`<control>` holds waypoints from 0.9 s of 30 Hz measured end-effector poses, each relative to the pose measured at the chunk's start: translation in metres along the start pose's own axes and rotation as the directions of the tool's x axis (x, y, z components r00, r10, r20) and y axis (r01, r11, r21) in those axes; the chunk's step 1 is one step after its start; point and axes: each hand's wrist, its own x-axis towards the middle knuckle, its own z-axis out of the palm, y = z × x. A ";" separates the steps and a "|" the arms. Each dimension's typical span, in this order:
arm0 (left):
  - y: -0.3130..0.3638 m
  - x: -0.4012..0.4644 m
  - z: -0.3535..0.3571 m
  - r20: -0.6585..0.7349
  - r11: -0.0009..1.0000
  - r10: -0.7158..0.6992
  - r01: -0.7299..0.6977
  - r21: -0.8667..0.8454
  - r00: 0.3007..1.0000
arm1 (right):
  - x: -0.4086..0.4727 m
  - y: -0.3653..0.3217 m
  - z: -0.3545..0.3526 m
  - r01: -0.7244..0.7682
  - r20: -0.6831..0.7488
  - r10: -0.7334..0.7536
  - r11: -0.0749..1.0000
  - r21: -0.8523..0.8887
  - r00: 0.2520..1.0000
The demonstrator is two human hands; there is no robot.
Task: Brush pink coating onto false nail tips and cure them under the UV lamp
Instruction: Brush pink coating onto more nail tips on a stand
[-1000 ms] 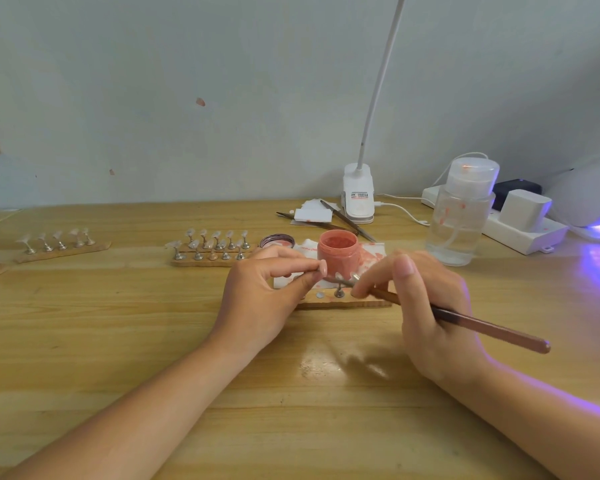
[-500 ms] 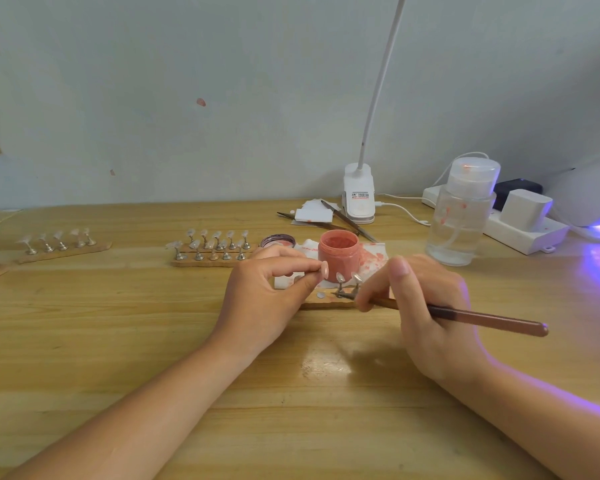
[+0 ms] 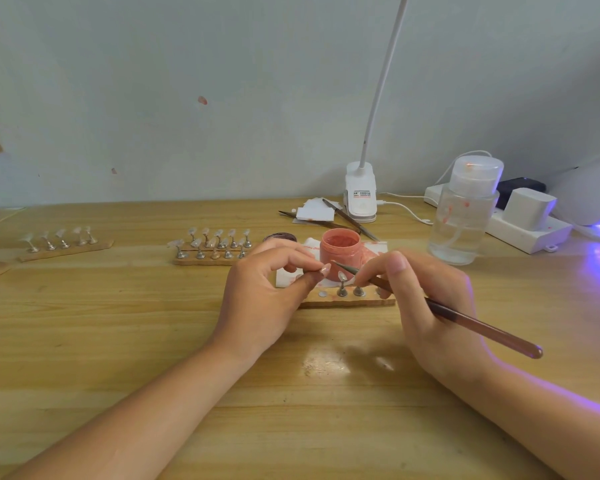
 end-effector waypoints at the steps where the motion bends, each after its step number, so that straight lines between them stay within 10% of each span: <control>1: 0.000 0.000 0.000 0.000 1.000 0.002 -0.002 -0.007 1.000 | 0.000 0.000 0.000 0.015 0.014 -0.015 1.000 -0.003 1.000; 27: -0.001 0.000 0.001 -0.016 1.000 -0.002 0.003 0.011 1.000 | 0.000 -0.002 0.002 0.095 0.012 -0.095 0.995 -0.019 0.995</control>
